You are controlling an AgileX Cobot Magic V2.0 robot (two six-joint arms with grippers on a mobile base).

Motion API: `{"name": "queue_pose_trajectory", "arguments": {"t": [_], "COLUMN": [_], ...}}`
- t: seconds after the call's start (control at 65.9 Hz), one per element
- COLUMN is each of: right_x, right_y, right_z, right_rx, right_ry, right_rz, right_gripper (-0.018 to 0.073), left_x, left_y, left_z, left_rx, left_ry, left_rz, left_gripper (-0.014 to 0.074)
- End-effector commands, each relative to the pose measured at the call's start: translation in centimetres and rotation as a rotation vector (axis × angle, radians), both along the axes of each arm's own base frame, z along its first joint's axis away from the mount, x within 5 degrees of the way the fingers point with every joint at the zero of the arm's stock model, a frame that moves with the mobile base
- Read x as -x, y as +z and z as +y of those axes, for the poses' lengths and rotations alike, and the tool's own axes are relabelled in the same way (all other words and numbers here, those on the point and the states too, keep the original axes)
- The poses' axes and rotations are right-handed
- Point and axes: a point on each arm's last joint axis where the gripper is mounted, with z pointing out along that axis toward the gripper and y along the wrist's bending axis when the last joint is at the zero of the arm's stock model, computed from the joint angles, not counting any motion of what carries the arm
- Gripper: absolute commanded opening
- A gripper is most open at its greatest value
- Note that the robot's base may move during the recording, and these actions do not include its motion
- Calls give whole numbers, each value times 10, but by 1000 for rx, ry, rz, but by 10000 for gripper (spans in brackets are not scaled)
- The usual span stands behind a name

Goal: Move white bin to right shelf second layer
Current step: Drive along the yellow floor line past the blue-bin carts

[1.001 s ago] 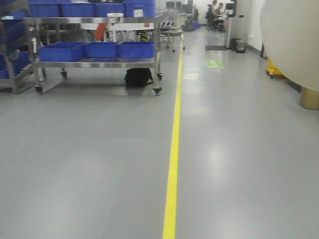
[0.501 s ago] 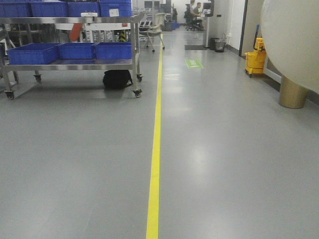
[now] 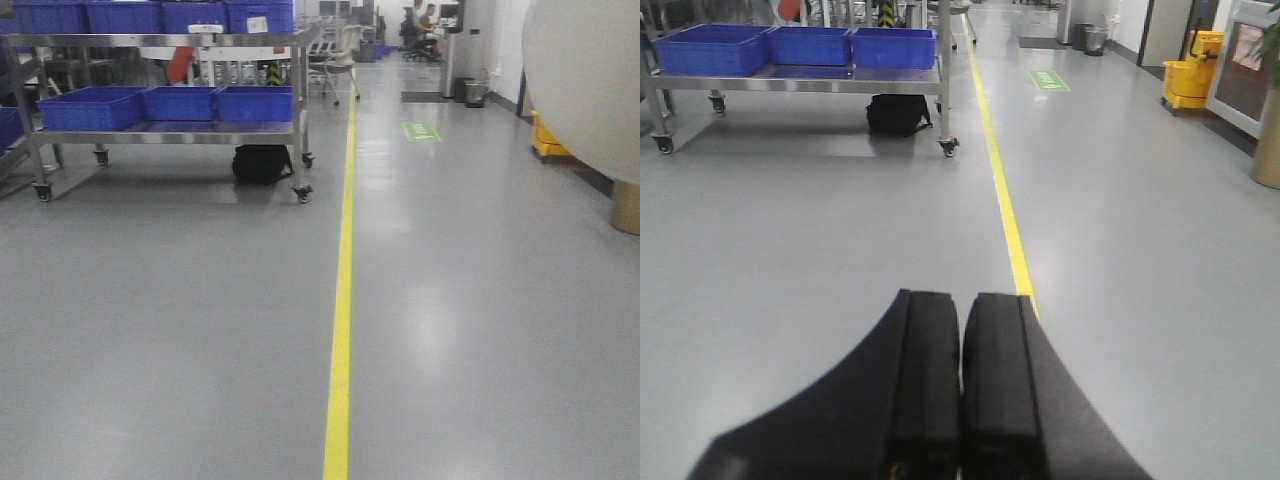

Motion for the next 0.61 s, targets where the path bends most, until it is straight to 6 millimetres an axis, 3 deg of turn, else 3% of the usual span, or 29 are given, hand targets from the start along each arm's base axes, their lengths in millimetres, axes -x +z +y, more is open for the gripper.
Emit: {"name": "queue_pose_trajectory", "arguments": {"t": [0.0, 0.592], "right_x": [-2, -2], "right_y": [18, 18], "right_z": [0, 0], "right_rx": [-31, -31], "right_ry": [-3, -3], "right_rz": [-117, -117], "right_gripper": [53, 53], "left_x": [0, 0], "left_y": [0, 0], "left_z": [0, 0], "left_rx": [24, 24], "left_ry": [-4, -4], "left_rz": [-75, -75], "left_gripper": [85, 85]}}
